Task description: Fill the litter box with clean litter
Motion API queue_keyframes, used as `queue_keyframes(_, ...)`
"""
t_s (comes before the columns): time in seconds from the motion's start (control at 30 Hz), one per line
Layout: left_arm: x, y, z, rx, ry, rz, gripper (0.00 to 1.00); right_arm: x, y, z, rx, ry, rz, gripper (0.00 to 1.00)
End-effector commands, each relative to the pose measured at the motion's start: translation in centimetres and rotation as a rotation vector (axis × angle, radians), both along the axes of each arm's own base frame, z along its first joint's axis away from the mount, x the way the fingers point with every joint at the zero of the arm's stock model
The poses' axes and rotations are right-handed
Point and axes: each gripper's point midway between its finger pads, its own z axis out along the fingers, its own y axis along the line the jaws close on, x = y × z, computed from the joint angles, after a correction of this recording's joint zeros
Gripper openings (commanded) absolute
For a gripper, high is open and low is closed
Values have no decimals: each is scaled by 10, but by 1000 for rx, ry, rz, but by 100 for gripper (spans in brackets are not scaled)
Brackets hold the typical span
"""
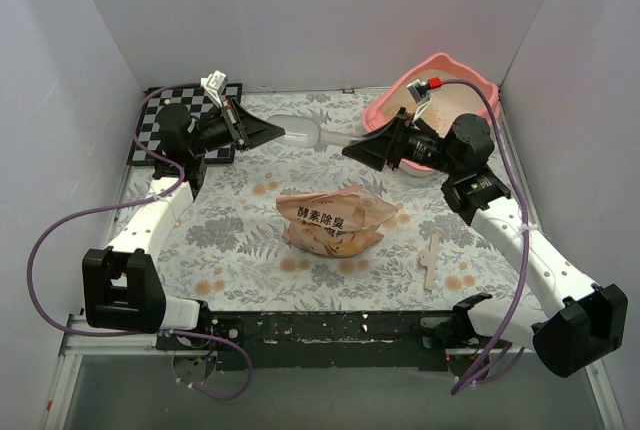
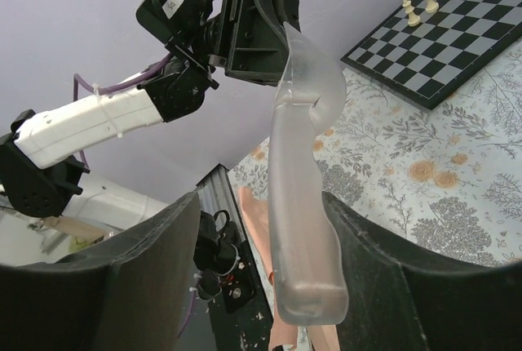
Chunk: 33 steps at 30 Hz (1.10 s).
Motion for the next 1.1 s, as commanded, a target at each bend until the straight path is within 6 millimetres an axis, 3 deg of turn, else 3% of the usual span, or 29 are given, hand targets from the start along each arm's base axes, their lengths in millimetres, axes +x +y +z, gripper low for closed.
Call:
queue_keyframes(0.0, -3, 2, 10, -4, -36, 9, 0, 1, 0, 14, 20, -54, -15, 64)
queue_keyframes(0.2, -5, 1, 12, -1, -43, 3, 0, 2, 0, 14, 22, -55, -21, 52)
queue_keyframes(0.33, -6, 1, 12, 1, -43, -6, 0, 2, 0, 13, 20, -57, -18, 35)
queue_keyframes(0.47, -8, 1, 13, 4, -46, -12, 0, 0, -1, 14, 20, -62, -17, 31)
queue_keyframes(0.53, -10, 1, 12, 7, -47, -14, 0, 2, -1, 12, 17, -61, -21, 18)
queue_keyframes(0.57, -10, 1, 12, 8, -45, -14, 0, 1, -1, 12, 15, -59, -22, 2)
queue_keyframes(0.7, -16, 1, 15, 13, -66, -35, 0, 2, -4, 8, 4, -56, -43, 1)
queue_keyframes(0.73, -19, 1, 16, 14, -77, -44, 5, 2, -5, 9, 2, -60, -52, 1)
queue_keyframes(0.8, -26, 1, 23, 21, -138, -60, 33, 1, -7, 9, -13, -63, -61, 1)
queue_keyframes(0.97, -47, 2, 38, 99, -357, -105, 61, -10, -20, 17, -69, -81, -103, 1)
queue_keyframes(1.07, -52, 3, 39, 142, -427, -123, 67, -18, -33, 23, -123, -91, -148, 1)
